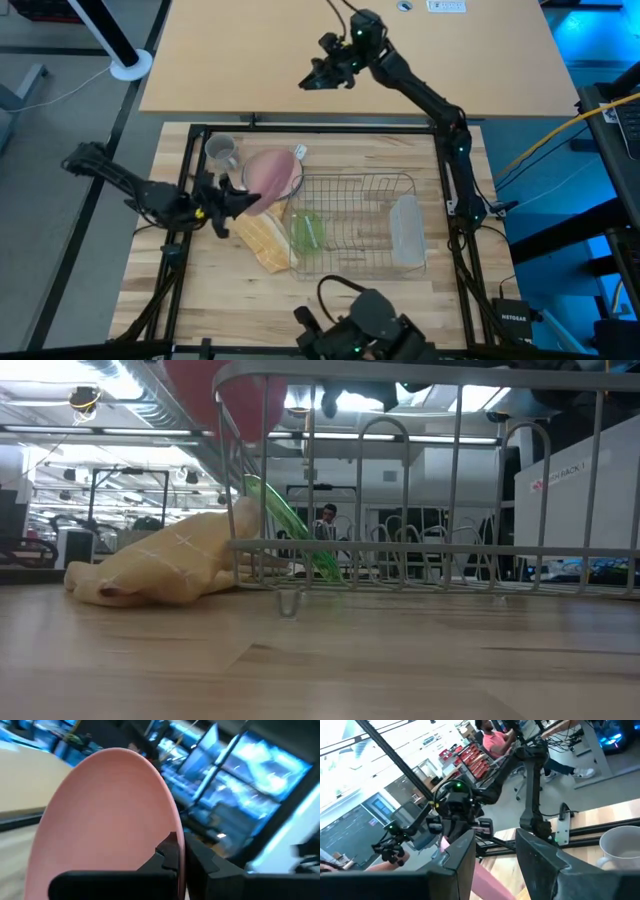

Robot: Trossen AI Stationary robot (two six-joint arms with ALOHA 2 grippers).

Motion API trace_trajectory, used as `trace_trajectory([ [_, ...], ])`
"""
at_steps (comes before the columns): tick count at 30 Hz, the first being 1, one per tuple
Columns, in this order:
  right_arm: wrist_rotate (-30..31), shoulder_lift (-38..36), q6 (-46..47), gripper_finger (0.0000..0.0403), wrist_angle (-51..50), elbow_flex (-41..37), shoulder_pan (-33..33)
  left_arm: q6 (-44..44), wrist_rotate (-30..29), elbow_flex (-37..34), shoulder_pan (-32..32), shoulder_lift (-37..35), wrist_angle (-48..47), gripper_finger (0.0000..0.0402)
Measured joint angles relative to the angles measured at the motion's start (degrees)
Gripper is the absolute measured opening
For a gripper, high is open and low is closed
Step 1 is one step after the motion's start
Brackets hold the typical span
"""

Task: Sort dishes
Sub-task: Put the pink plate in the dish rack

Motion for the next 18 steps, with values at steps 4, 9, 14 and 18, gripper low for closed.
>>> trace_trajectory([
  [4,-1.43,-1.19,0.40,0.0143,-0.44,-0.02,-0.93,-0.18,0.94,0.00,-2.78,3.69,8.17,0.0001],
  [9,-1.96,-1.55,0.40,0.0143,-1.73,-0.06,-1.33,-1.07,1.01,0.00,-4.87,11.94,17.76,0.0001],
  [14,-2.73,-1.53,0.40,0.0143,-2.22,-0.07,-1.33,-1.59,0.28,0.00,-5.10,23.12,37.12,0.0001],
  [18,-5.84,-1.51,0.40,0.0143,-1.82,-0.07,-1.77,-6.30,-4.35,0.00,-4.94,32.90,50.12,0.0001],
])
